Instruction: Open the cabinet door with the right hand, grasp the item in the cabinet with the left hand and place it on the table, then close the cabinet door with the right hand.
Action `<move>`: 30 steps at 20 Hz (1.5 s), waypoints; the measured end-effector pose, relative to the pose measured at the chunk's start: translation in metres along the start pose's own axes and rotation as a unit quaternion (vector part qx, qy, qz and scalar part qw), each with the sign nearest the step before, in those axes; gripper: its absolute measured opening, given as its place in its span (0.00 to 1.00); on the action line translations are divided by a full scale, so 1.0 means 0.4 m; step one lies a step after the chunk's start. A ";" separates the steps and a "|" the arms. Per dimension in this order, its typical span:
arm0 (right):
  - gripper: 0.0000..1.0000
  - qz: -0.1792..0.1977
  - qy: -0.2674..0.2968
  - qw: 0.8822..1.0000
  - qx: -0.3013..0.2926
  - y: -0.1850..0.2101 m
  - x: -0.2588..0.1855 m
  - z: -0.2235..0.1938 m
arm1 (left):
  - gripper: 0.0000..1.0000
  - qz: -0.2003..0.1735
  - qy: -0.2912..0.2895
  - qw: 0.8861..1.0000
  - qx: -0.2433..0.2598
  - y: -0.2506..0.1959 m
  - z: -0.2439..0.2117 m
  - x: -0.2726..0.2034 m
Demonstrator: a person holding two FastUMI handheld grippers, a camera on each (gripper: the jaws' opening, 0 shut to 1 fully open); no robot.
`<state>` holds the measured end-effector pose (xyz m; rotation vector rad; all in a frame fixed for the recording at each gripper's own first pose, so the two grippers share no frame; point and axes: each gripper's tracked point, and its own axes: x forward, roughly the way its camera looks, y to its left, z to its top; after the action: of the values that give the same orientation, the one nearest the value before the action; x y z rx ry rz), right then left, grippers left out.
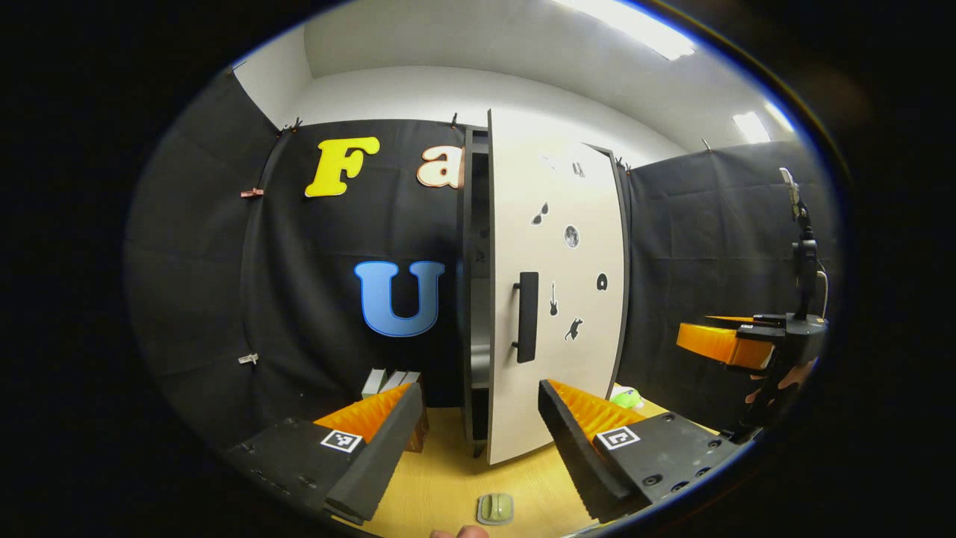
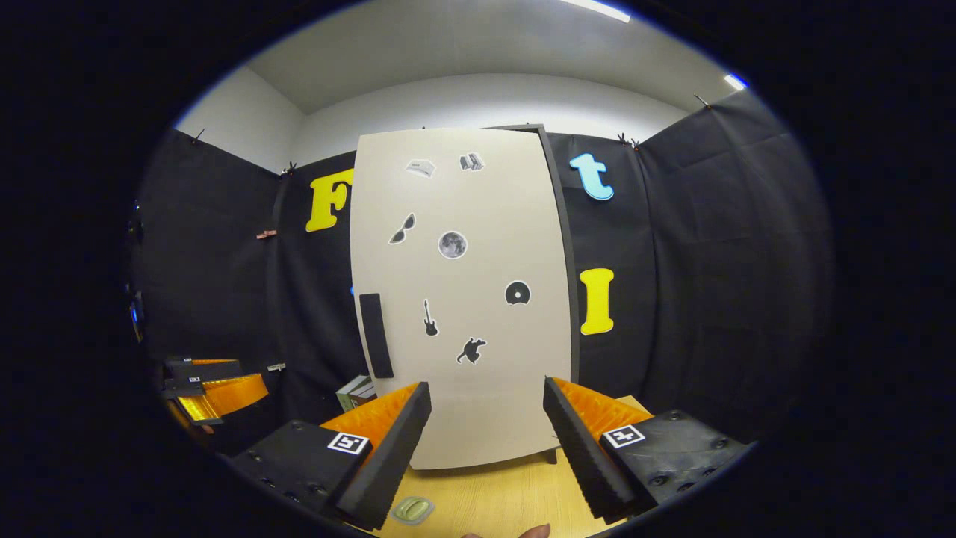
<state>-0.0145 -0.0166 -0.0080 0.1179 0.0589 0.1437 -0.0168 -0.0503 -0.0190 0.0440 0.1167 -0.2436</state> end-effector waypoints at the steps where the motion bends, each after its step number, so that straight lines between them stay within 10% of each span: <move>1: 0.98 0.001 0.000 1.000 0.000 0.003 -0.002 -0.003 | 0.98 -0.001 0.000 1.000 0.001 -0.002 0.001 0.003; 30: 0.98 0.002 0.003 1.000 -0.017 0.003 0.008 -0.010 | 0.98 -0.009 -0.002 1.000 -0.001 -0.033 0.012 0.030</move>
<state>-0.0117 -0.0145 -0.0119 0.0828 0.0618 0.1491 -0.0077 -0.0661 -0.0161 0.0396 0.1129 -0.2622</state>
